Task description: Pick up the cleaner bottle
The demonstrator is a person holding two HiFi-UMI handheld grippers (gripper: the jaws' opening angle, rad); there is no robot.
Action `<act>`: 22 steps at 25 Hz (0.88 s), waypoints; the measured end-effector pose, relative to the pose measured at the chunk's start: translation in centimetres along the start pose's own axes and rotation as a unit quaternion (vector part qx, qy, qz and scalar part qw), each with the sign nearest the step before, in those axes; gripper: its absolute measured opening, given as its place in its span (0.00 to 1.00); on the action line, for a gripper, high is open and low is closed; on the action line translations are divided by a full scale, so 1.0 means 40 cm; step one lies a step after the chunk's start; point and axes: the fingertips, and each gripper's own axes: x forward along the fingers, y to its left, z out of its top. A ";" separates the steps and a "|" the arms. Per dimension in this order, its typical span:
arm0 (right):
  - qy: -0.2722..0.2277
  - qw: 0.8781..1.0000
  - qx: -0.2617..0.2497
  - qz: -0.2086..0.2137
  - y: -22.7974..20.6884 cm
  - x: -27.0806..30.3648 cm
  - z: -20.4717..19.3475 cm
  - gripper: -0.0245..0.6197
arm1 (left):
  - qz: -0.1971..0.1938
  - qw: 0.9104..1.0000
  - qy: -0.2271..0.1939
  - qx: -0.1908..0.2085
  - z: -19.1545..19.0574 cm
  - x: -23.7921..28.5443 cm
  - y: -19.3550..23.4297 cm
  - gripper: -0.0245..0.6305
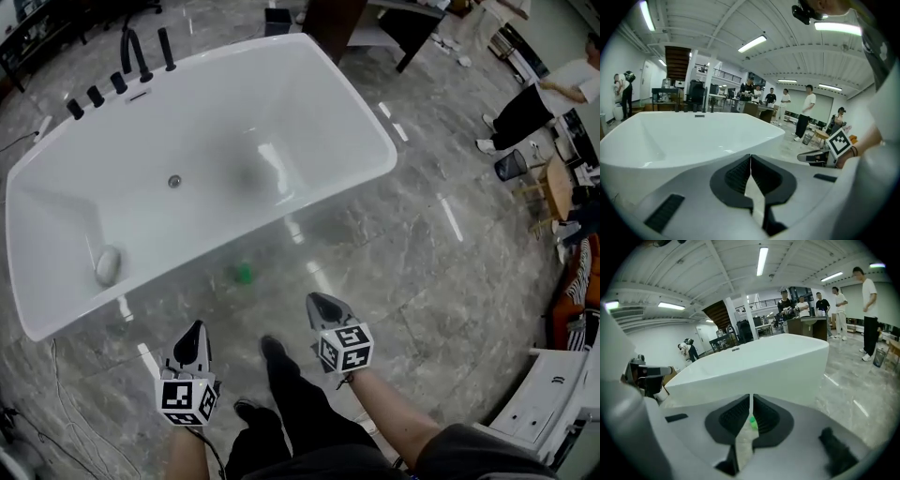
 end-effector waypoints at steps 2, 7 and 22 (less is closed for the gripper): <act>0.002 1.000 0.003 -0.001 0.001 0.047 -0.035 0.09 | 0.021 1.000 -0.012 -0.009 -0.035 0.022 0.028 0.06; -0.008 0.999 -0.007 -0.047 -0.014 0.150 -0.131 0.09 | 0.030 0.999 -0.010 -0.027 -0.180 0.049 0.081 0.06; 0.008 0.998 -0.039 -0.050 0.105 0.409 -0.490 0.41 | 0.063 0.996 0.013 -0.055 -0.598 0.002 0.297 0.06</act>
